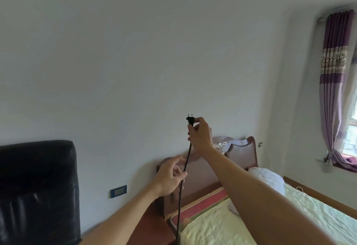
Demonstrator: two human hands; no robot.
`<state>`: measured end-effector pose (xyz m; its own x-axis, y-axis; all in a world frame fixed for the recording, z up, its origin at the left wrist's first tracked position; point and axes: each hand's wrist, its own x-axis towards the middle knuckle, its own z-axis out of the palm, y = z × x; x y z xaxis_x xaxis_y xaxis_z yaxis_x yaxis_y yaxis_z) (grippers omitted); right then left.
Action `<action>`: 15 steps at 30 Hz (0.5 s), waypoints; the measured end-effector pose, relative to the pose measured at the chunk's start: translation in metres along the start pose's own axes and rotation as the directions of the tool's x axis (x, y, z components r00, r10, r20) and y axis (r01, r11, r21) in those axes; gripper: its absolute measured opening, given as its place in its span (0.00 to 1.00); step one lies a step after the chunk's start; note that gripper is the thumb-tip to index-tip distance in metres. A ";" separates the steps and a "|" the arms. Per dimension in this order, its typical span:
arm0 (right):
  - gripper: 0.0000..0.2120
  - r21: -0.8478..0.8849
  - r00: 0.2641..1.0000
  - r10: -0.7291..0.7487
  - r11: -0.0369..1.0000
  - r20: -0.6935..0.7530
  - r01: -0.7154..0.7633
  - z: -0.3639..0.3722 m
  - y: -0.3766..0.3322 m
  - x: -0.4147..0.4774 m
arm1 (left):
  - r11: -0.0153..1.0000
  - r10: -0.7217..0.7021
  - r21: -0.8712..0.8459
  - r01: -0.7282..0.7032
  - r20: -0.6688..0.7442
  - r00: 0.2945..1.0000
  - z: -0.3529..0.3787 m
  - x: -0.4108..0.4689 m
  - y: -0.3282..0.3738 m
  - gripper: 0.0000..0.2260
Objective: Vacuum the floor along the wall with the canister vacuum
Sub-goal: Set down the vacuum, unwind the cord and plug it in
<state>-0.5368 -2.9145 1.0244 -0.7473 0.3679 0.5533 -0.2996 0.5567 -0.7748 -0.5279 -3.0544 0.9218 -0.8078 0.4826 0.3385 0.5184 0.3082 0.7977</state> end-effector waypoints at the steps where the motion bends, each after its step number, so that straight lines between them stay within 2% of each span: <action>1: 0.04 0.002 1.000 0.003 1.000 0.009 -0.003 -0.001 0.011 0.013 | 1.000 -0.006 0.005 0.006 -0.002 1.000 0.006 0.013 -0.002 0.10; 7: 0.06 0.037 0.998 0.009 0.999 0.069 -0.011 0.010 0.067 0.076 | 0.997 -0.080 0.000 0.080 -0.038 0.996 0.032 0.077 -0.018 0.09; 15: 0.06 0.109 0.991 0.017 0.994 0.135 -0.031 0.054 0.122 0.119 | 0.988 -0.126 0.083 0.133 -0.087 0.988 0.040 0.122 -0.062 0.11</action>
<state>-0.6945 -2.8428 0.9796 -0.8256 0.2729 0.4939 -0.3385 0.4607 -0.8205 -0.6480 -2.9821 0.8937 -0.8879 0.3671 0.2772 0.4276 0.4363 0.7917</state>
